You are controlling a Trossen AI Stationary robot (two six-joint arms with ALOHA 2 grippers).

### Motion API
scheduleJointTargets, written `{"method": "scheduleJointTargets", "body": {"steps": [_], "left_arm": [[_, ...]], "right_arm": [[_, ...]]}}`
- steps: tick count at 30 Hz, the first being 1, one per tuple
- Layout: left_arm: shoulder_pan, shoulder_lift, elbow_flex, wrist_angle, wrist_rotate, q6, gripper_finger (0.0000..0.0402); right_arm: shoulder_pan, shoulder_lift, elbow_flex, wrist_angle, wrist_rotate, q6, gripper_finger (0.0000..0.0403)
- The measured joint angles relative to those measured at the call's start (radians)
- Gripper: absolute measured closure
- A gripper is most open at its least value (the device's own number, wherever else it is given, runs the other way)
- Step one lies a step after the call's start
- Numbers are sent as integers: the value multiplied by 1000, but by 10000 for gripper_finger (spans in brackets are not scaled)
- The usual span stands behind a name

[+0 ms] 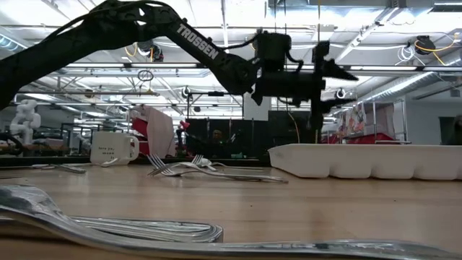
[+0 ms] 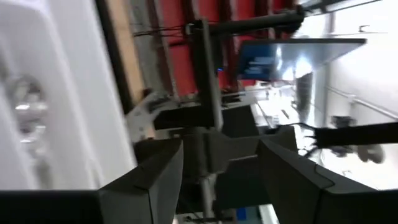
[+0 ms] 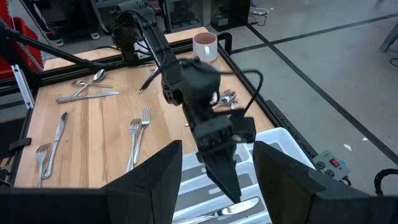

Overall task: Sort silverware
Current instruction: Put the silver table knife into the silverware tray

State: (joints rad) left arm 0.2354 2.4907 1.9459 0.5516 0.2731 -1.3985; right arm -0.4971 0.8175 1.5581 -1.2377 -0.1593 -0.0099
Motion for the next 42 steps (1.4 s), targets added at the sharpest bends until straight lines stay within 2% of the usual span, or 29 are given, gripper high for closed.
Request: {"method": "scheduleJointTargets", "body": {"steps": [4,9,11,14,18,20,24,28,30,34,42], "left_arm": [[5,-48,1,16,19,92,190],[31,-158,1,-21,90,336,190],[49,-222,3,-126,142,488,190],[79,-340,3,-453,165,815,190],[124,-472,3,-907,-15,1269,190],[146,-516,3,-1071,-139,1406,190],[204,-563,3,-1392,-307,1460,190],[287,-564,-9,-1686,-341,1584,190],[325,-563,-38,-1725,-346,1691,190],[407,-557,-108,-1699,-329,1869,190],[514,-558,-247,-1670,-292,2138,190]], "right_arm": [[0,0,0,0,0,-4,215],[0,0,0,-1,0,-10,215],[0,0,0,-2,0,-14,215],[0,0,0,-2,0,-28,215],[0,0,0,-1,0,-52,215],[0,0,0,-2,0,-64,215],[0,0,0,-1,0,-84,215],[0,0,0,-1,1,-82,215],[0,0,0,-1,1,-80,215],[0,1,0,27,3,-35,215],[0,3,0,78,9,21,215]]}}
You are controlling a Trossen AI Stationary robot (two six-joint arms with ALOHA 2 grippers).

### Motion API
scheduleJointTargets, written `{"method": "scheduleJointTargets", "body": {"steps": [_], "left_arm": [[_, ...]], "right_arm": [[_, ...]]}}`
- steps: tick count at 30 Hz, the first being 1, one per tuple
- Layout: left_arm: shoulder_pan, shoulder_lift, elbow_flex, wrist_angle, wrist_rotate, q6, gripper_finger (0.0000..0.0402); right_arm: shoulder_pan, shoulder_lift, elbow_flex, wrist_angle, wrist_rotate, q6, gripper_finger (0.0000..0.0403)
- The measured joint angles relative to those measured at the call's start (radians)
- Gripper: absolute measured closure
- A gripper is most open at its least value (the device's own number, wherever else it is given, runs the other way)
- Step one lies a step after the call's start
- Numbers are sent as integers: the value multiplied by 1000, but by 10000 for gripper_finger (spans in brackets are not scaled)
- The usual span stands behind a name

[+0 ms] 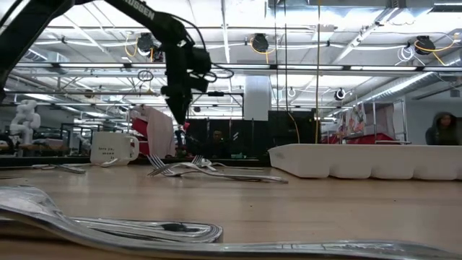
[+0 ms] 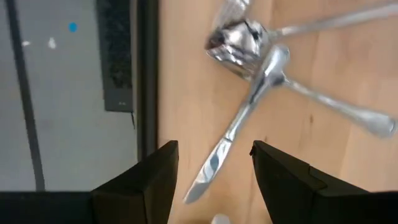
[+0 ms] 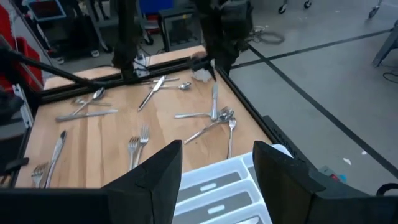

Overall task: Sort silverware
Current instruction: Put the silver table knife into the silverware tray

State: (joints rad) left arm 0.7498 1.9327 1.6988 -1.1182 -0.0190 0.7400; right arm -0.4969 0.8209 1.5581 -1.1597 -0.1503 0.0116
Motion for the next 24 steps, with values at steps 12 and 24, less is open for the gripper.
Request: {"method": "scheduleJointTargets", "body": {"steps": [12,24], "left_arm": [[10,0,-225,188,35,212,190],[7,72,-299,272,67,269,190]], "right_arm": [[0,25,0,13,1,3,215],[0,68,0,12,51,-22,215]]}}
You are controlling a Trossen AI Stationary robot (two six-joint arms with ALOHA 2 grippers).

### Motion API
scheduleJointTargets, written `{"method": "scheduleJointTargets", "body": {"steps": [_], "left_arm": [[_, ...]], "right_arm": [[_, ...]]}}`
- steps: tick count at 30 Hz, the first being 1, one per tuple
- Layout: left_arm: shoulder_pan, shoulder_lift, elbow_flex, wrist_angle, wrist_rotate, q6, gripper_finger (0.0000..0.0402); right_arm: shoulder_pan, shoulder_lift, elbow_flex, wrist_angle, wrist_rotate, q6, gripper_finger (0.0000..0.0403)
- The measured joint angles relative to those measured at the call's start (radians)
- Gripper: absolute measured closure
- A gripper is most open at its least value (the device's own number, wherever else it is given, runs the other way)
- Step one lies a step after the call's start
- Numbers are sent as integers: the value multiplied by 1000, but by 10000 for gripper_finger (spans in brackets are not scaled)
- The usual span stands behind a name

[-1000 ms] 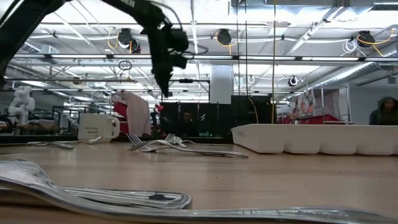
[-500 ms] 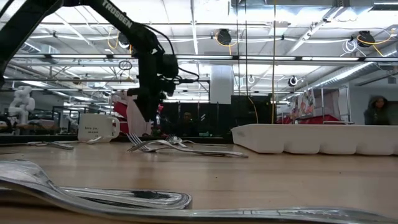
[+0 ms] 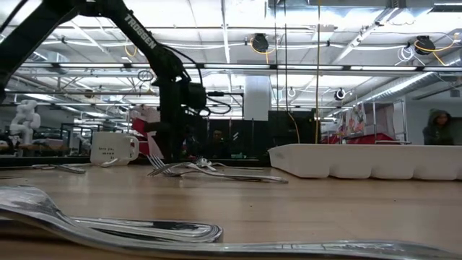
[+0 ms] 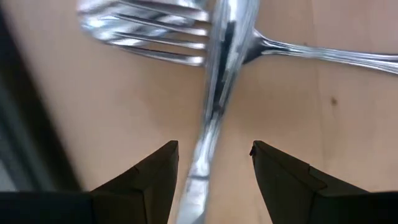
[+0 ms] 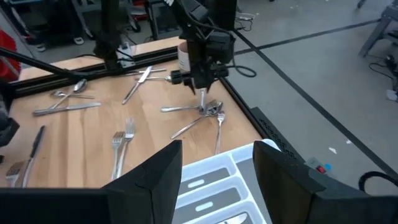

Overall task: Sort silverware
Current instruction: Put the silver table knife into the silverware tray

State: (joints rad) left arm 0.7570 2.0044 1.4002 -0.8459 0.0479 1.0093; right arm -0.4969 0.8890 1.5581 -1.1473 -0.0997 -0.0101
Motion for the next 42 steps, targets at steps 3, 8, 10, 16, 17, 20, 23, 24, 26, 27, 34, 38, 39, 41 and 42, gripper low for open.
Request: {"method": "scheduleJointTargets", "body": {"steps": [3,8,10,16,17,20,23,24,26,27,34,38,39,41,42], "left_arm": [[0,36,0,14,9,15,190],[-11,97,8,23,6,101,231],[-12,115,12,33,2,111,281],[-10,118,19,54,11,123,376],[-13,118,19,51,10,122,376],[-21,114,18,37,-3,97,376],[-25,94,12,36,-8,62,376],[-27,87,10,36,-8,51,376],[-30,73,18,26,-8,37,376],[-32,68,22,24,-8,25,376],[-67,37,41,-3,16,-5,376],[-92,25,44,-2,0,-11,376],[-100,25,44,-5,-4,-20,376],[-116,23,48,-8,-4,-30,376],[-125,22,56,-13,-4,-36,376]], "right_arm": [[0,8,0,0,2,-4,215],[0,16,0,0,1,-1,215],[0,16,0,0,0,6,215],[0,15,0,0,-2,9,215],[0,15,0,0,-2,9,215],[0,16,0,5,-2,2,215],[0,15,0,18,-2,-14,215],[0,15,0,18,-2,-22,215],[0,15,0,18,-2,-33,215],[0,15,0,18,-2,-36,215],[0,15,0,18,-2,-43,215],[0,16,0,18,-2,-43,215],[0,16,0,18,-2,-43,215],[0,15,0,18,-2,-43,215],[0,15,0,18,-2,-43,215]]}}
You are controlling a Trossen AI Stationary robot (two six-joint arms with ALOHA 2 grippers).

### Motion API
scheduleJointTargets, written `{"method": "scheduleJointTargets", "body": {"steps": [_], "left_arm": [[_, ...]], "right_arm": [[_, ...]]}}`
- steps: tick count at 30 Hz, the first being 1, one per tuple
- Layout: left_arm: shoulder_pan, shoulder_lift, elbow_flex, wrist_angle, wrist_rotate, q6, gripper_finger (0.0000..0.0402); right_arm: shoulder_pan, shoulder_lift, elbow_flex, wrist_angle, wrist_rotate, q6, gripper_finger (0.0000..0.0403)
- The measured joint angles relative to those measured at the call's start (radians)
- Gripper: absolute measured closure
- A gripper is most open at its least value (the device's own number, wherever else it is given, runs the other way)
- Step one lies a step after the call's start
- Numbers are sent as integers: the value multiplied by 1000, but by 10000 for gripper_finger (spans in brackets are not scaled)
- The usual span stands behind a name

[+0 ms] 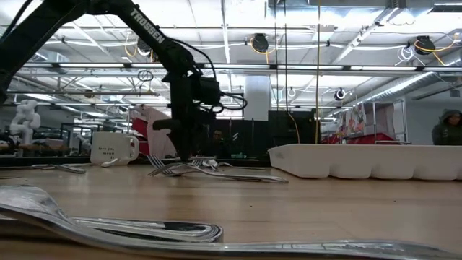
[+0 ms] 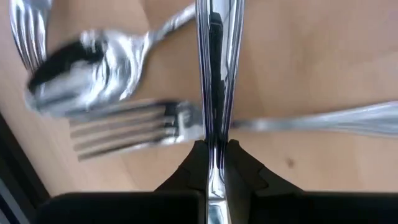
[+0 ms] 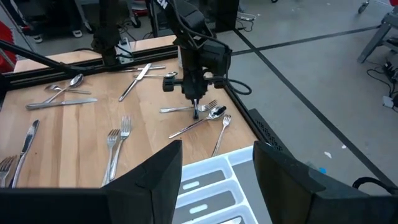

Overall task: Sort silverware
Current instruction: Put the silver table knife into the silverware tray

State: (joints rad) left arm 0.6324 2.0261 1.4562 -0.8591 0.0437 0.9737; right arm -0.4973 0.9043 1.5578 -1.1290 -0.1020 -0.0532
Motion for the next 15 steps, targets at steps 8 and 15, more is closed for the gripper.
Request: {"method": "scheduleJointTargets", "body": {"steps": [8,15], "left_arm": [[-67,-1,130,-25,-54,30,376],[-142,-3,305,-18,-60,107,376]], "right_arm": [[0,0,0,0,0,0,215],[0,0,0,0,0,0,215]]}}
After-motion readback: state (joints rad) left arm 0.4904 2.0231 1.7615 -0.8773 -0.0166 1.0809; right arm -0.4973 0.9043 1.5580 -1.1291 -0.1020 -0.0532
